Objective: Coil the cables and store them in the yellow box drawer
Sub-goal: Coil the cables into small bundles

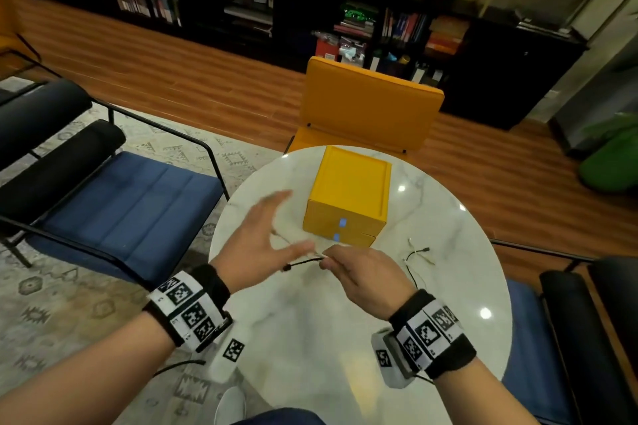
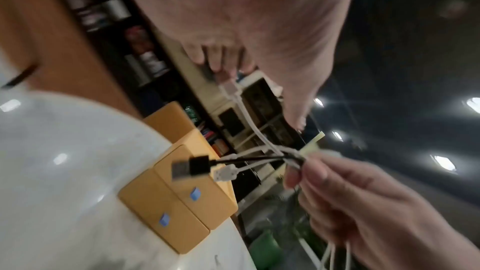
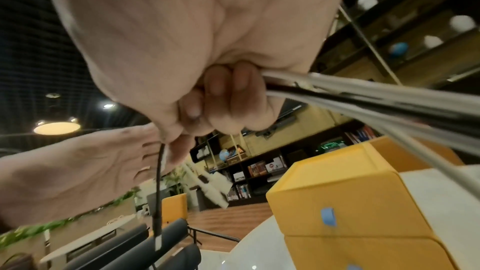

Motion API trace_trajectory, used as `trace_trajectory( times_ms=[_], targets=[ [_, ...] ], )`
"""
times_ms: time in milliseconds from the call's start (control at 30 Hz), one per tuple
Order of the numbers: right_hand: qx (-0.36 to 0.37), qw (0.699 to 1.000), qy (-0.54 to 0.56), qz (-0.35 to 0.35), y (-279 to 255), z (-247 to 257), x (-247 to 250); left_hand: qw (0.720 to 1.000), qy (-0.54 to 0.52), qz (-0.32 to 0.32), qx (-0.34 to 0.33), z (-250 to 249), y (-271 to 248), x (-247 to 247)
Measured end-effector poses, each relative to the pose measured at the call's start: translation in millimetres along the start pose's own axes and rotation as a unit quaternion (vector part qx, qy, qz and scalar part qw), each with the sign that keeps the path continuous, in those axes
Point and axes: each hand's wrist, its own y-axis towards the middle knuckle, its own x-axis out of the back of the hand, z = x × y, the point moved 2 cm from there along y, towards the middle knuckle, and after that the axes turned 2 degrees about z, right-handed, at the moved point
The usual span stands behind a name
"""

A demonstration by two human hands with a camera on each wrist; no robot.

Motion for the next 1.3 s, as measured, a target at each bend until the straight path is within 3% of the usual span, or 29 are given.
trace_trajectory(
  times_ms=[67,133,200,267,400,433,500,567,700,800,967,1100,1200,1300],
  targets=[
    [0.026,1.0,-0.009,0.014,1.7,3.8,8.1,0.977,0.107,0.155,-0.104,-12.5,1.8,-12.4],
    [0.039,0.999,0.01,0.011,3.7,3.5,16.8,0.944,0.172,0.254,-0.125,-13.5,4.8,-23.1],
    [0.042,0.998,0.036,-0.006,5.0,0.1,25.7,0.947,0.139,0.271,-0.105,-15.8,6.6,-26.7],
    [0.036,0.996,0.07,-0.035,5.5,-3.2,33.0,0.959,0.032,0.268,-0.081,-18.4,3.8,-29.1],
    [0.012,0.986,0.132,-0.102,3.2,-10.8,42.3,0.97,-0.154,0.188,-0.028,-24.1,2.1,-28.8],
    [0.006,0.98,0.154,-0.126,1.7,-13.9,41.2,0.959,-0.241,0.147,0.008,-24.3,3.0,-28.2],
    [0.0,0.968,0.174,-0.179,-1.7,-17.4,32.6,0.908,-0.406,0.073,0.068,-25.8,6.2,-26.9],
    [-0.008,0.961,0.172,-0.215,-2.0,-11.1,15.5,0.874,-0.477,0.024,0.088,-26.8,10.4,-28.5],
    [-0.009,0.956,0.178,-0.235,8.0,15.1,-14.7,0.869,-0.486,-0.021,0.094,-28.2,18.5,-34.6],
    [-0.017,0.95,0.196,-0.244,17.7,29.7,-20.6,0.886,-0.453,-0.02,0.095,-29.1,21.3,-35.5],
    [-0.055,0.956,0.217,-0.189,27.1,40.4,-24.7,0.902,-0.403,-0.061,0.141,-26.3,24.4,-34.2],
    [-0.113,0.953,0.247,-0.139,18.8,25.6,-41.1,0.876,-0.442,-0.091,0.167,-27.9,34.1,-25.2],
    [-0.099,0.964,0.236,-0.069,1.9,9.1,-60.5,0.861,-0.446,-0.142,0.201,-18.9,46.7,-13.8],
    [-0.094,0.978,0.187,-0.019,-15.8,-1.3,-70.5,0.814,-0.513,-0.158,0.223,-12.7,53.0,-10.4]
  ],
)
